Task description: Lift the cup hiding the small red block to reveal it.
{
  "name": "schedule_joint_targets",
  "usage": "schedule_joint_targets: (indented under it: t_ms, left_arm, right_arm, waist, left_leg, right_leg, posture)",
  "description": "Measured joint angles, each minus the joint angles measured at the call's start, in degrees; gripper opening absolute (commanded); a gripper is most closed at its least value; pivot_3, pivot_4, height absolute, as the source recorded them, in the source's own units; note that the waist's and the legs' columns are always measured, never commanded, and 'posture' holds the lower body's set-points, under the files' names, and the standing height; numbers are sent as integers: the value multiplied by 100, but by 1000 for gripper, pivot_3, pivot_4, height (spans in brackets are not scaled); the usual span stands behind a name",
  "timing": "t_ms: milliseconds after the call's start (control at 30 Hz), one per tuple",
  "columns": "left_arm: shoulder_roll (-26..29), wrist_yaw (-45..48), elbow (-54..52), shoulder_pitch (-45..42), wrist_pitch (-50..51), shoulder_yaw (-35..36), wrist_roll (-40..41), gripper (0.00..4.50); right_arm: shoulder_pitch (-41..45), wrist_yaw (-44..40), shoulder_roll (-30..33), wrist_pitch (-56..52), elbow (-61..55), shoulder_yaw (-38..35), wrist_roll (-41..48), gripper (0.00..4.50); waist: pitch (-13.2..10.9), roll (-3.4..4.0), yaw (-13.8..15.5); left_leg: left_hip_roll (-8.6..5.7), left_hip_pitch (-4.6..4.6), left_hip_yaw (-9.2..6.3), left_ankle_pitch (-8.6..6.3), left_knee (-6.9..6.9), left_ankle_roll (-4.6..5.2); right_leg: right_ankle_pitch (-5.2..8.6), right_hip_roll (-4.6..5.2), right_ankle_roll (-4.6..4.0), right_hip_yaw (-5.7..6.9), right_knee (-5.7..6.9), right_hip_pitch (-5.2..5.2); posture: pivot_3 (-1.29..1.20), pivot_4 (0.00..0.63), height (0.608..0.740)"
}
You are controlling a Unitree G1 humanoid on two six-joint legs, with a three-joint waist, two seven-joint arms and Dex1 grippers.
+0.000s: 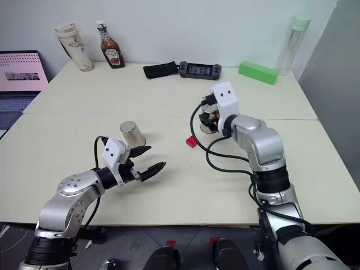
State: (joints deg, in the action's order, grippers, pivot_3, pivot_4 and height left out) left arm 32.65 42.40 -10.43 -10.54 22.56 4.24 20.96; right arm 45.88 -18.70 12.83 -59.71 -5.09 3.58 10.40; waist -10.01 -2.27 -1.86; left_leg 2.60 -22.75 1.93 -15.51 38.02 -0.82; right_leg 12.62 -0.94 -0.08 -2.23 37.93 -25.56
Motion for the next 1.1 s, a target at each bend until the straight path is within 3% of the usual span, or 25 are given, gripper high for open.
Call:
schedule_joint_targets:
  t_ms: [133,433,467,633,900,1100]
  left_arm:
    - [-35,-37,130,-80,-47,-20,-77,4500]
    - [-39,2,139,-124,-60,-63,-87,4500]
    - [-38,13,139,-123,-57,-63,-86,4500]
    - [-32,68,138,-105,-57,-62,-87,4500]
    - [-6,100,129,-81,-41,-61,-80,4500]
    - [320,239,-195,-84,296,-12,67,4500]
  right_arm:
    - [-621,-8,2,42,-110,8,7,2640]
    - [-777,-51,-124,549,-146,9,39,2640]
    - [-800,-66,-120,571,-135,10,38,3352]
    - [-817,-158,-54,665,-109,13,37,4436]
    - [-478,-457,351,140,-416,51,242,4488]
    - [670,-925,691,-1125,-1023,-41,993,4488]
  waist:
    - [-1,1,-5]
    - [0,1,-43]
    - [-1,1,-42]
    - [0,1,-41]
    - [-1,2,-43]
    - [-1,2,-44]
  left_leg:
    - [0,1,2,0,3,0]
    - [3,6,1,0,3,0]
    - [1,5,3,0,3,0]
    - [-4,5,6,0,3,0]
    - [1,6,4,0,3,0]
    - [7,5,-8,0,0,0]
  right_leg:
    - [12,-1,21,-3,5,-1]
    - [13,-6,23,-3,6,1]
    - [13,-5,23,-5,5,1]
    - [13,-4,24,-7,4,2]
    - [13,-4,24,-6,7,0]
    - [17,-5,17,7,6,2]
  posture:
    - [0,150,740]
    - [0,150,740]
    - [0,150,740]
    - [0,150,740]
    - [0,150,740]
    - [0,150,740]
